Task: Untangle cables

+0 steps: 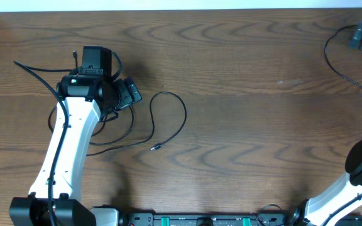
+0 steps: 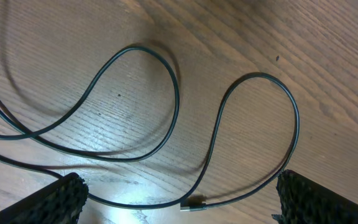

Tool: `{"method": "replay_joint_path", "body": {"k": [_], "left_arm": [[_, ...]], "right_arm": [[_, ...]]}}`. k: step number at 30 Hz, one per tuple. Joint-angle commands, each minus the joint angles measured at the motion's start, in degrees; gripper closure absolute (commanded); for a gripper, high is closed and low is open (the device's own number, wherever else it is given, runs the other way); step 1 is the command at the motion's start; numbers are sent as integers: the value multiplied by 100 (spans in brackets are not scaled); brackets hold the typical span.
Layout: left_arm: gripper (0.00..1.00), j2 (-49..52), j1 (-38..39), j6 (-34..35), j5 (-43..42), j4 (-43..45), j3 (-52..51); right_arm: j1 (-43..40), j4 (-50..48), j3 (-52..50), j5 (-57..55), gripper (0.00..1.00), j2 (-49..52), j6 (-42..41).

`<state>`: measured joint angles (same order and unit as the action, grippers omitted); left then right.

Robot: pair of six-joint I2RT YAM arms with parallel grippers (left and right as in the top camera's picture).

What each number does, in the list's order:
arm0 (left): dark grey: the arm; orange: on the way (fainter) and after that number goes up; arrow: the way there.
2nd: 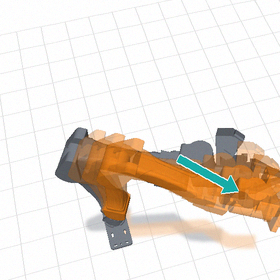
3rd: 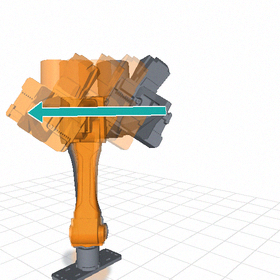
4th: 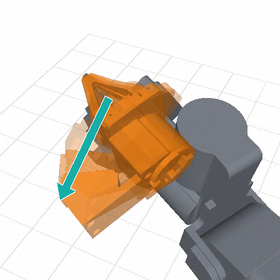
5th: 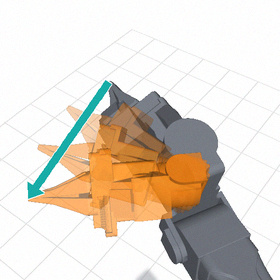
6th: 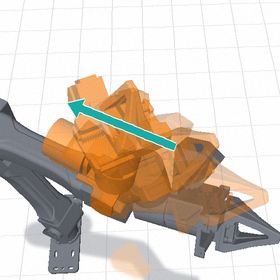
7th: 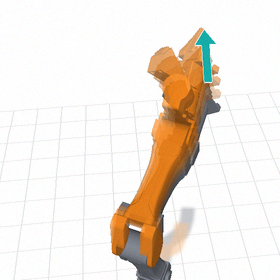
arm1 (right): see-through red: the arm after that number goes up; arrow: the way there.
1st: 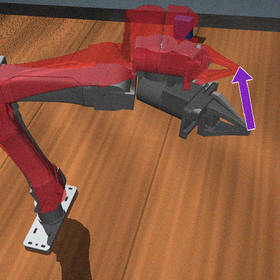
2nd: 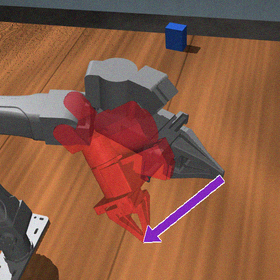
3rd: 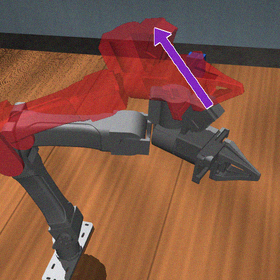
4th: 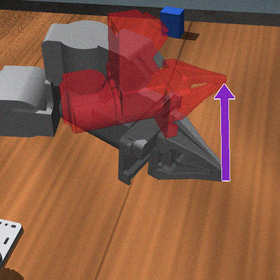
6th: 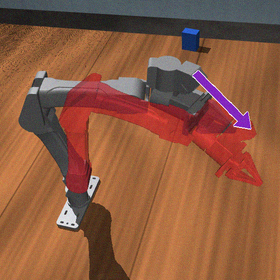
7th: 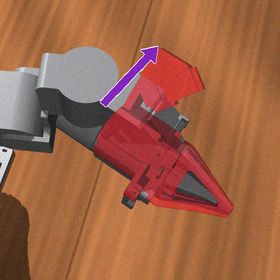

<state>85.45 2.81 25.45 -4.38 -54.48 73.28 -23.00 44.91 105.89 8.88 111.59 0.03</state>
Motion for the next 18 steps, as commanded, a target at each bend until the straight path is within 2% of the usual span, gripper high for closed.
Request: {"method": "replay_joint_path", "body": {"k": [1,9,18], "left_arm": [[2,39,7,-31,31,-31,-11],[2,37,7,-31,31,-31,-11],[2,39,7,-31,31,-31,-11]], "right_arm": [[293,149,26,1438,1,50,-487],[1388,756,20,1545,1,96,-538],[3130,1021,2,1134,1,428,-581]]}}
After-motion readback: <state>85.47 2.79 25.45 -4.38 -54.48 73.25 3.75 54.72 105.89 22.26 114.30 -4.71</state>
